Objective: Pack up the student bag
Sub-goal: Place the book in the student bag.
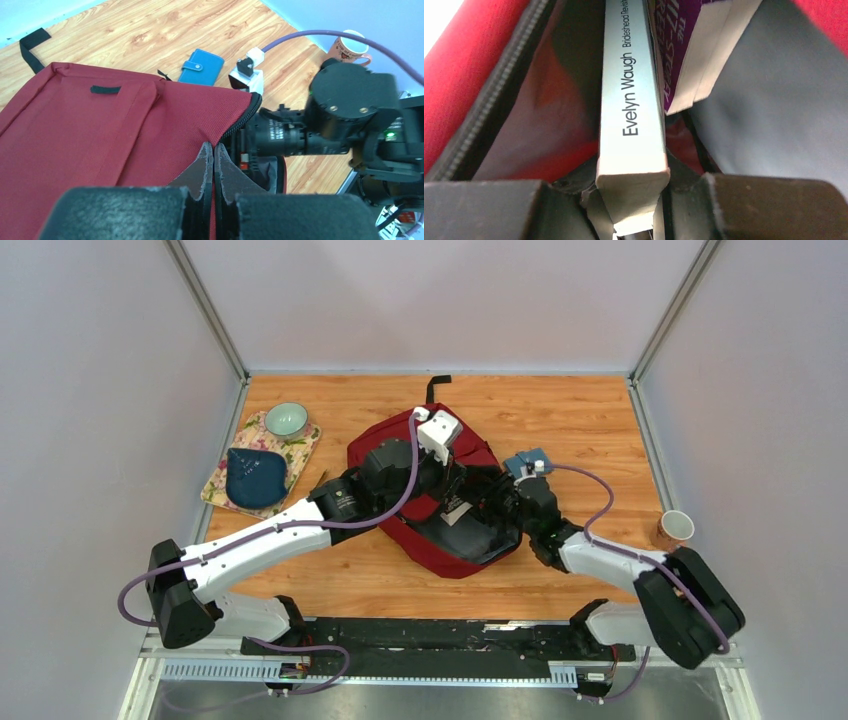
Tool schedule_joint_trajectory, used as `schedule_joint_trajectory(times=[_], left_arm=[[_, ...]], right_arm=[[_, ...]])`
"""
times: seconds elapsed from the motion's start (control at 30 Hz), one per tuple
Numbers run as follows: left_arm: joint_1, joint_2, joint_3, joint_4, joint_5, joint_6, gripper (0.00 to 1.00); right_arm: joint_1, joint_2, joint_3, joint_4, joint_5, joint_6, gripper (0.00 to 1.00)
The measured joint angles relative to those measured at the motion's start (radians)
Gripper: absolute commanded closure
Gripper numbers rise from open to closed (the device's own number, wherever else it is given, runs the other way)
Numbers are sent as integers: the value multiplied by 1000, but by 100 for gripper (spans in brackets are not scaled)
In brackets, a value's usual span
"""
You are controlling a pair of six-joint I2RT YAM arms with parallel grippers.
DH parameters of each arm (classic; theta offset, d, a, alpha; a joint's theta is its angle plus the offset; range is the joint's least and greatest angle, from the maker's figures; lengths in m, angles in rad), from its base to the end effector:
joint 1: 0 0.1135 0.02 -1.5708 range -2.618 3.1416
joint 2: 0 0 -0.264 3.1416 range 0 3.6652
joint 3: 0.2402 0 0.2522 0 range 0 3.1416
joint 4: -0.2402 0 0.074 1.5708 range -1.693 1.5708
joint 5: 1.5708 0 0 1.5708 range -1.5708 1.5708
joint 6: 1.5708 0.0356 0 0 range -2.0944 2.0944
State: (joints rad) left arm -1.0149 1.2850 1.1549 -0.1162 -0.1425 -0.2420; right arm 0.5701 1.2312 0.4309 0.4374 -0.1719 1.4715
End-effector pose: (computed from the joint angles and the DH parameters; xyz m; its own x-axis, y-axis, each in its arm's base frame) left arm 0.1638 -0.2540 0.3679 -0.3090 0.0479 -0.9499 0.7149 0.6703 -0.1988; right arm 0.2052 0.1388 0.1897 -0.6927 0.7205 -0.0322 0.2313 0.2643 0.9363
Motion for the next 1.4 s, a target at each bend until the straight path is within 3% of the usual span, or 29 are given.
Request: schedule_joint_trajectory(times=[0.1, 0.13, 0.27, 0.5, 0.6, 0.93, 1.17, 1.3, 1.4], left_arm=[[0, 0, 0, 0, -7, -5, 100], [0, 0, 0, 0, -10, -7, 100], [0, -3, -14, 3, -21, -20, 100], [-6, -24, -69, 10, -25, -46, 100], [-6, -30, -86, 17, -25, -52, 100], [-6, -34, -112, 48, -25, -66, 100], [-6, -35, -114, 50, -24, -69, 100], [-6, -37, -116, 50, -24, -71, 100], [-6, -44, -120, 51, -24, -71, 100]], right_arm=[[18, 108, 24, 84, 50, 24, 91], [21, 143, 41, 103, 60, 27, 80], [33, 262, 105, 172, 85, 32, 51], [34, 352, 93, 149, 51, -42, 30], [33, 323, 45, 138, 31, -86, 28], [33, 64, 23, -84, 29, -246, 29], [31, 131, 30, -104, 32, -256, 32], [31, 195, 51, -85, 26, -242, 64], [31, 214, 70, -45, 19, -230, 82]])
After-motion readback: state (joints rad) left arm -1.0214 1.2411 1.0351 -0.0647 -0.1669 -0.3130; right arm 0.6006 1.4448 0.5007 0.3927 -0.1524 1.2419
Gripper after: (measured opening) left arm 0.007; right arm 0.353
